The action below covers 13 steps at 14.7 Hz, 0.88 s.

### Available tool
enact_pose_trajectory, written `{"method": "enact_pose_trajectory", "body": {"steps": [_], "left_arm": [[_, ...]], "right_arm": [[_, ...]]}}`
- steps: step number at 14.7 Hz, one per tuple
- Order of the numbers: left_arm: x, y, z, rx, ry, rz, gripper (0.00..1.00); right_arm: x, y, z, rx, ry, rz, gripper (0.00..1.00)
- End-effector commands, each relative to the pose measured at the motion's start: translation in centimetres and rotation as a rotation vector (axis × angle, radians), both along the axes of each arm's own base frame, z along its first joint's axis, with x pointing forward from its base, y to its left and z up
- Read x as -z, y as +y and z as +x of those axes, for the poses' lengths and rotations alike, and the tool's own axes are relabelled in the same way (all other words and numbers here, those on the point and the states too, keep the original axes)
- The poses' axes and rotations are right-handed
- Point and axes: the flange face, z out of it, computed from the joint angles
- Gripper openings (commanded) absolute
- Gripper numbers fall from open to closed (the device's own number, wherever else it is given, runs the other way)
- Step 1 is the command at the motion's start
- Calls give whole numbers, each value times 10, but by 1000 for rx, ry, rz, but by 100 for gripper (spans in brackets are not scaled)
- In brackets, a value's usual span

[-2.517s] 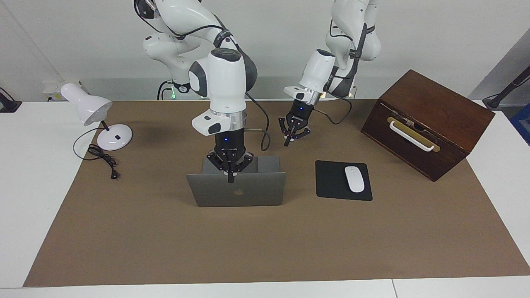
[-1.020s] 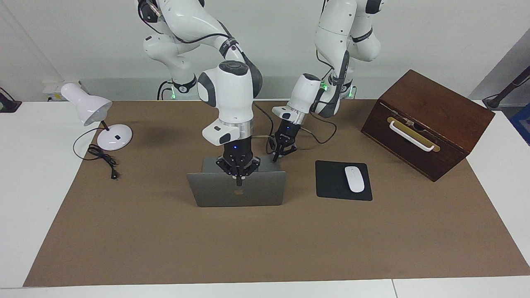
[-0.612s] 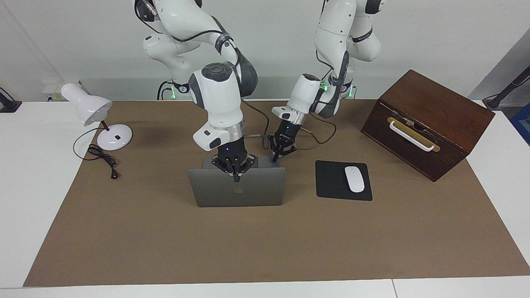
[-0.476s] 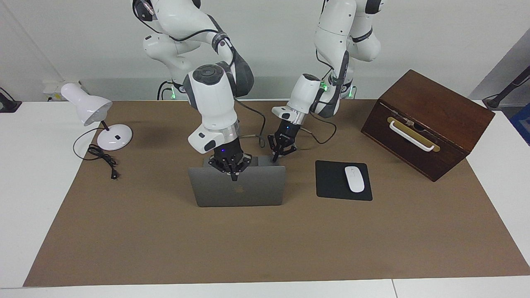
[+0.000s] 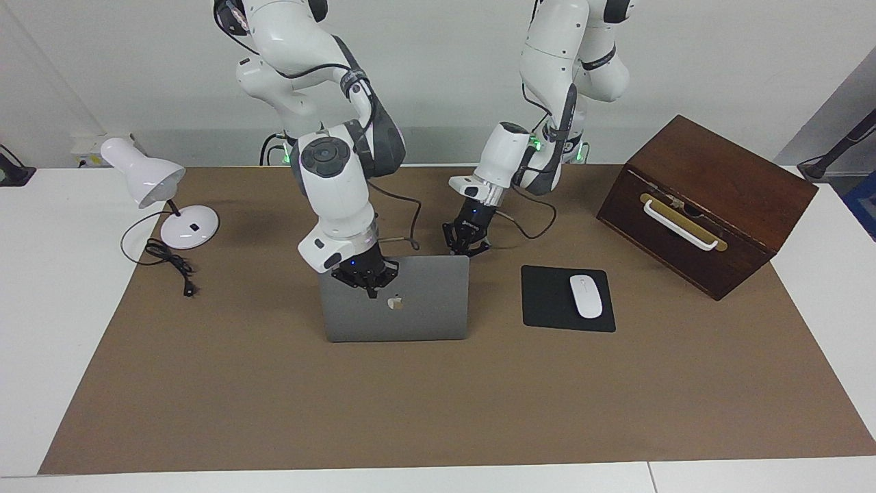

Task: Close laptop with both arms
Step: 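Push the laptop screen down toward the keyboard with the right gripper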

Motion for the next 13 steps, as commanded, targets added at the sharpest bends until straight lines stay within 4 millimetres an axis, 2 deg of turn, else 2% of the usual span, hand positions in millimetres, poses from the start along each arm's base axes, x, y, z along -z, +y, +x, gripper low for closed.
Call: {"method": "enact_pose_trajectory", "body": {"steps": [1, 6, 7, 10, 13], "left_arm": [[14, 0, 2, 33, -15, 31, 0], [18, 0, 1, 37, -11, 38, 0], [18, 0, 1, 38, -11, 38, 0], [19, 0, 1, 38, -10, 39, 0], [30, -2, 2, 44, 0, 51, 0]], "right_arm": [[9, -6, -5, -28, 45, 15, 0], [34, -7, -3, -30, 69, 8, 0], [38, -14, -1, -21, 75, 6, 0], [57, -14, 2, -25, 101, 55, 0], [66, -15, 2, -23, 93, 54, 0]]}}
